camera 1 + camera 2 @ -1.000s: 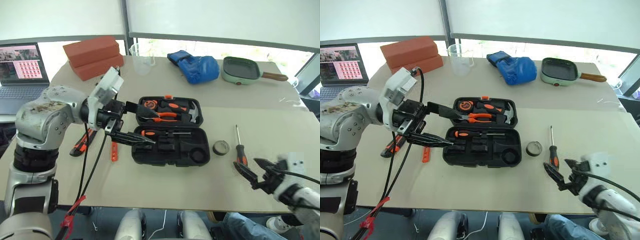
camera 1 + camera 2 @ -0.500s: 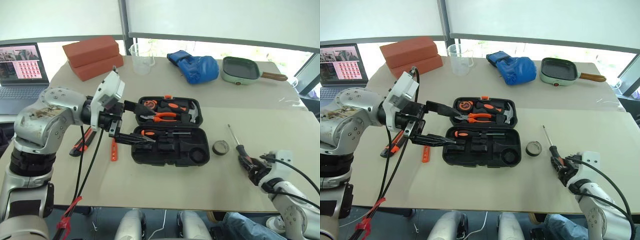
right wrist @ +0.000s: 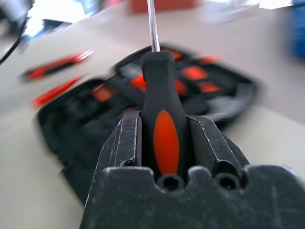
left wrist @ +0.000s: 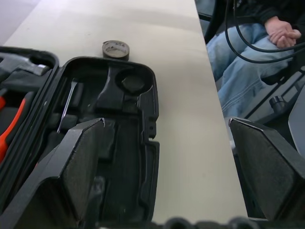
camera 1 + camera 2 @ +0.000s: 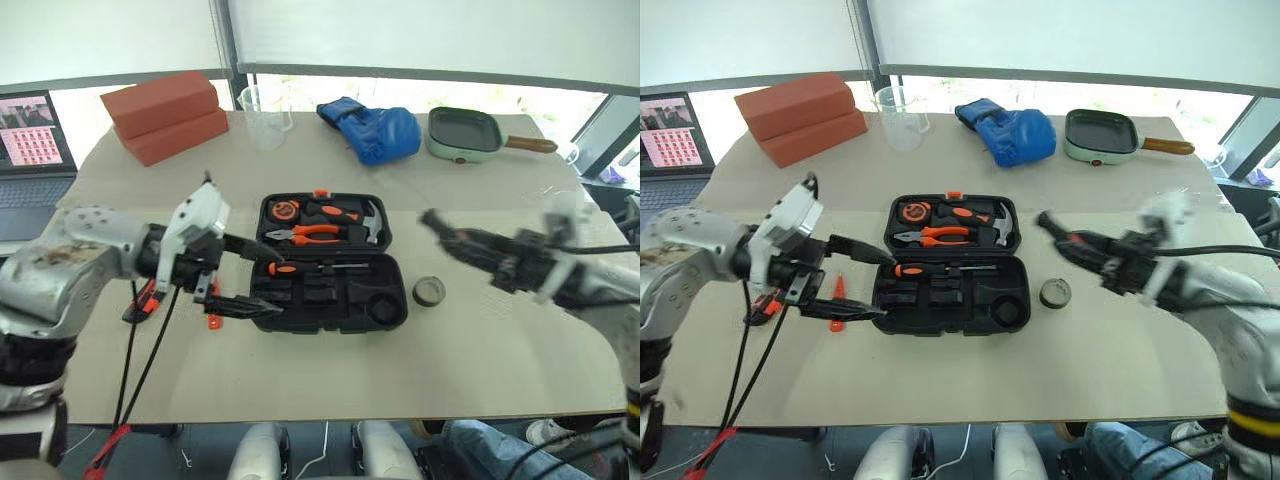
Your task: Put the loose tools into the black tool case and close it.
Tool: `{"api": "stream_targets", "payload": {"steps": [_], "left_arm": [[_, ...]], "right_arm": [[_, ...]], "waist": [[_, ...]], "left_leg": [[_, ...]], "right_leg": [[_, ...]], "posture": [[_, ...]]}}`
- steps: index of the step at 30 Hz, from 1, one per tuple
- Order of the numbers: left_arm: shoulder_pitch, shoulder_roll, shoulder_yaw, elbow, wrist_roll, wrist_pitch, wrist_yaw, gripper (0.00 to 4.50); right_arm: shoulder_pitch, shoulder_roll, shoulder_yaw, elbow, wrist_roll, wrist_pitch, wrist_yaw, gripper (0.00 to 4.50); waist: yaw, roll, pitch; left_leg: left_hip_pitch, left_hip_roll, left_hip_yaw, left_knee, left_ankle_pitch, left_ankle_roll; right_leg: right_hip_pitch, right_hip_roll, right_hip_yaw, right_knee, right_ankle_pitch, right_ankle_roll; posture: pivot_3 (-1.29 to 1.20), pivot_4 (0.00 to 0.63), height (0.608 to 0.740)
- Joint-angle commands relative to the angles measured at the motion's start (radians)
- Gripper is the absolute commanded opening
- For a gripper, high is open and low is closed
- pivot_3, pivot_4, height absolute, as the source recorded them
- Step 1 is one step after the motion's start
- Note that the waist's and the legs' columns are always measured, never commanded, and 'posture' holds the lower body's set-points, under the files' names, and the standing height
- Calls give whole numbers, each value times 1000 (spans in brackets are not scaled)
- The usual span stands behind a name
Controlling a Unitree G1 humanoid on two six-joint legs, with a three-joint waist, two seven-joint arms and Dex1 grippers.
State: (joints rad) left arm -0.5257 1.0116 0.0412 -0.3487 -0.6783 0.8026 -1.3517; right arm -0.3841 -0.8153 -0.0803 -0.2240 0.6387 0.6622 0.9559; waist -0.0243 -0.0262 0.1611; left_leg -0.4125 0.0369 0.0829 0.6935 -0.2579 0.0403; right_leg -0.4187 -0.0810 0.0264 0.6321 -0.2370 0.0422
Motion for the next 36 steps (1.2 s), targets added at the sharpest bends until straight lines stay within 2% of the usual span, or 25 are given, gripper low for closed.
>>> {"api": "stream_targets", "payload": {"steps": [1,6,12,20,29,31,34,36], "left_arm": [[61,26,120,-82,-69,48,60,4500],[154,41,205,-165,-115,80,134,4500],[176,46,246,-196,-151,97,197,4500],[178,52,240,-208,-179,92,239,4500],[154,52,210,-190,-179,72,245,4500],[147,50,202,-186,-178,70,244,4500],[137,49,191,-177,-175,66,241,4500],[131,49,184,-167,-169,60,237,4500]], "right_arm": [[-165,14,192,171,-191,-221,188,1045],[-310,76,350,414,-376,-473,325,1045],[-391,127,381,612,-470,-624,389,1045],[-410,164,373,724,-513,-664,398,1045],[-374,171,352,690,-499,-595,399,1045],[-363,172,339,661,-481,-571,402,2054],[-360,183,299,574,-417,-483,410,2947],[-362,185,282,489,-375,-413,411,3713]], "waist": [[4,1,1],[21,1,1],[26,1,2],[15,1,2],[13,1,2],[14,1,2],[13,1,2],[12,1,2]], "left_leg": [[-3,0,1,1,0,-1],[-6,-1,2,2,1,-1],[-7,-3,2,3,2,-3],[-6,-2,2,2,3,-4],[-6,-2,2,2,3,-5],[-6,-2,2,2,3,-4],[-6,-2,2,2,3,-4],[-6,-2,2,2,3,-5]], "right_leg": [[-4,0,1,1,0,1],[-5,-2,2,-1,2,3],[-5,-3,2,0,2,4],[-5,-2,2,0,2,3],[-5,-2,2,0,2,3],[-5,-2,2,0,2,3],[-5,-2,2,0,2,3],[-5,-2,2,1,2,3]], "posture": [[0,150,738],[0,150,738],[0,150,738],[0,150,738],[0,150,738],[0,150,738],[0,150,738],[0,150,738]]}}
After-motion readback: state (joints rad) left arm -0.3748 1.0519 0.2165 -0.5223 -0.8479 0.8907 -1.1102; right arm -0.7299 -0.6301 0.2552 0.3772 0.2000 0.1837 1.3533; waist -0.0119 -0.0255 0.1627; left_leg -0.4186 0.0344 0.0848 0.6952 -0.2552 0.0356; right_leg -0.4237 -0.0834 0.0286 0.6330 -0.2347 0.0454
